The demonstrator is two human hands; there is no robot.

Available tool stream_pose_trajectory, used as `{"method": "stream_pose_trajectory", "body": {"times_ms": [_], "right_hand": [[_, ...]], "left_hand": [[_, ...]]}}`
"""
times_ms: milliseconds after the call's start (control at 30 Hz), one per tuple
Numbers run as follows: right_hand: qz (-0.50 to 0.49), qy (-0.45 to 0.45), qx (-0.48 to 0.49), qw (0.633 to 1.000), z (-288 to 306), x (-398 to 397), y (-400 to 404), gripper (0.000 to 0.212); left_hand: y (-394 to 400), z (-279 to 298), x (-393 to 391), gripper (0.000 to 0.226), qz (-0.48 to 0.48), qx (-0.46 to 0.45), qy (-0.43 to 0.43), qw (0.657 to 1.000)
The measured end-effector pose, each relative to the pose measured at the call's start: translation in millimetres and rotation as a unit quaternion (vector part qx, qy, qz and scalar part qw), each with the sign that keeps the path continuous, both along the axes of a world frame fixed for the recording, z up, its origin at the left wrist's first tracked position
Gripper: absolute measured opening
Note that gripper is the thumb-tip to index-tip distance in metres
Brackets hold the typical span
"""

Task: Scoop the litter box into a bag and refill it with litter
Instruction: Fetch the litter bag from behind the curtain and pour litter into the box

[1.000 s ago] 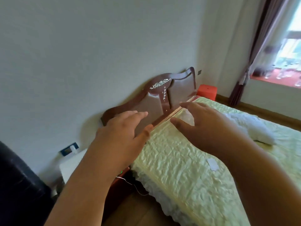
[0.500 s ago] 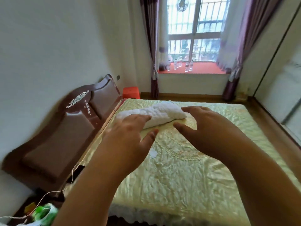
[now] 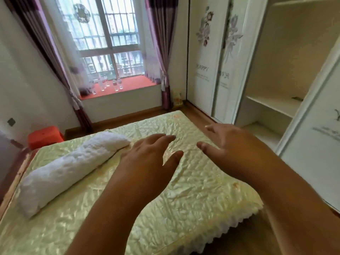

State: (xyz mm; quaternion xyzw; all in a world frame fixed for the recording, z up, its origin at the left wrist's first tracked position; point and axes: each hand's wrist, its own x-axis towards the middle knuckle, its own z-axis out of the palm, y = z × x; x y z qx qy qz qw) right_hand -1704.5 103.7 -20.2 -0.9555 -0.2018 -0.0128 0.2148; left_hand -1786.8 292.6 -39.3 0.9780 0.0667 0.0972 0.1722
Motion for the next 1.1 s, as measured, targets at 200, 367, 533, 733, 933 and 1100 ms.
{"method": "stream_pose_trajectory", "body": {"times_ms": [200,367,533,733,933,1100], "right_hand": [[-0.173,0.030,-0.009,0.984,-5.8,4.6,-34.2,0.062],[-0.310,0.065,-0.010,0.949,-18.0,-19.1,-45.5,0.063],[-0.411,0.086,0.000,0.908,-40.5,-57.2,-61.9,0.065],[-0.500,0.086,-0.003,0.862,-61.7,-110.0,-102.6,0.065],[-0.552,0.088,0.018,0.829,-78.8,-144.0,-150.3,0.065],[-0.555,0.088,0.024,0.827,-83.7,-154.0,-193.8,0.065]], "left_hand": [[-11.9,-4.4,66.4,0.058,-0.138,0.004,0.028,0.990],[-22.9,-15.3,103.0,0.058,-0.253,0.011,0.054,0.966],[-54.1,-34.2,120.2,0.056,-0.355,0.018,0.074,0.932],[-113.2,-50.1,112.2,0.054,-0.450,0.017,0.095,0.888],[-173.5,-60.3,105.2,0.055,-0.503,0.032,0.107,0.857],[-222.0,-59.2,99.9,0.058,-0.524,0.042,0.105,0.844]]}}
